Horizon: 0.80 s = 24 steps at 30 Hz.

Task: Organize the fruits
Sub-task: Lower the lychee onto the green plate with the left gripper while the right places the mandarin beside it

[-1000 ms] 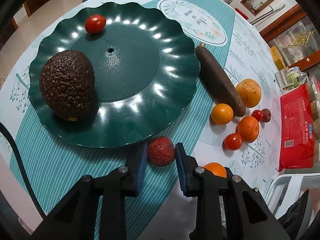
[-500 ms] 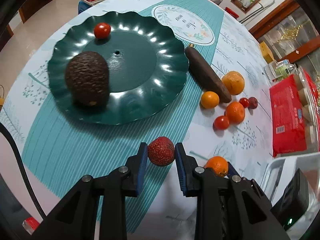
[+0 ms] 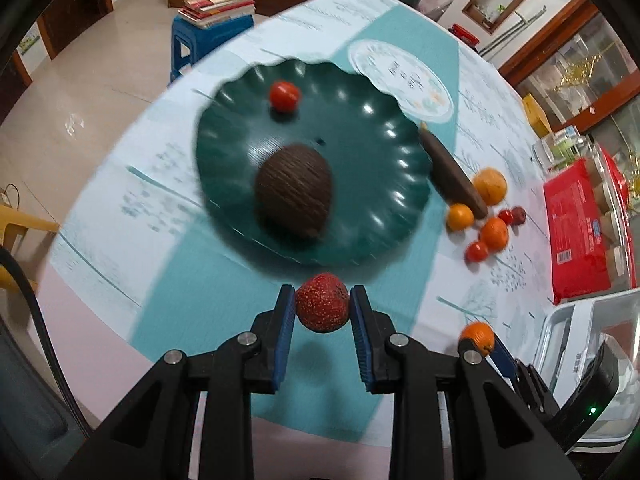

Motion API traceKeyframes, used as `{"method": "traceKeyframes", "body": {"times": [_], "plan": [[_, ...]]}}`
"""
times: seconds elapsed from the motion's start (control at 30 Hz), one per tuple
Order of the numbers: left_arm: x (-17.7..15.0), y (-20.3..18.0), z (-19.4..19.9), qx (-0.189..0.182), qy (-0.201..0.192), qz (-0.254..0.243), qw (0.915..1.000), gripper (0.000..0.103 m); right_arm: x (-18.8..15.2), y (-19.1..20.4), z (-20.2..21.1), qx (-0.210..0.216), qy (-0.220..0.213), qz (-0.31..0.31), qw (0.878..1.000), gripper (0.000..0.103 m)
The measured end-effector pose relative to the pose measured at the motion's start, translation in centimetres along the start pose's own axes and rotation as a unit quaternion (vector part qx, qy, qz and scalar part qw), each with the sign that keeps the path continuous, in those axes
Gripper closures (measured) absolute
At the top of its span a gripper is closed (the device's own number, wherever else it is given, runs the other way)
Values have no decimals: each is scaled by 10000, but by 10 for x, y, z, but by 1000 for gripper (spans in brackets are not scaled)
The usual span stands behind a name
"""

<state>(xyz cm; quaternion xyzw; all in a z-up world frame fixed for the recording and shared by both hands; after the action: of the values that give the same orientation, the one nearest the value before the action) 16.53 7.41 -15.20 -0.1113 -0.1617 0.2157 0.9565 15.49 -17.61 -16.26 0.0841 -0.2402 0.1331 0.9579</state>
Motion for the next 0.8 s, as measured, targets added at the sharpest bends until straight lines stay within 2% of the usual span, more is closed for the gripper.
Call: {"method": "traceKeyframes", "body": {"times": [0.33, 0.57, 0.8], "plan": [[55, 55, 17, -94, -87, -355, 9993, 77, 16, 50, -4, -184, -130, -532, 9983, 62], [89, 67, 15, -273, -100, -768, 9966, 77, 39, 86, -10, -233, -326, -655, 9970, 62], [111, 69, -1, -639, -10, -1288, 9896, 77, 61, 111, -23, -250, -496, -766, 9955, 62]]}}
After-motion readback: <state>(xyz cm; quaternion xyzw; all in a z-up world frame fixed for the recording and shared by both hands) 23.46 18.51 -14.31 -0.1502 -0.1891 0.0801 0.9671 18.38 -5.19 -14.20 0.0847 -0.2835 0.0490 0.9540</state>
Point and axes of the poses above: each gripper's, at about its wrist camera, not at the fingertips, and z roughly against the way its jaws point, y to its left, x to its top, the point moved 2 cm from there along -z, roughly the way its jaws point
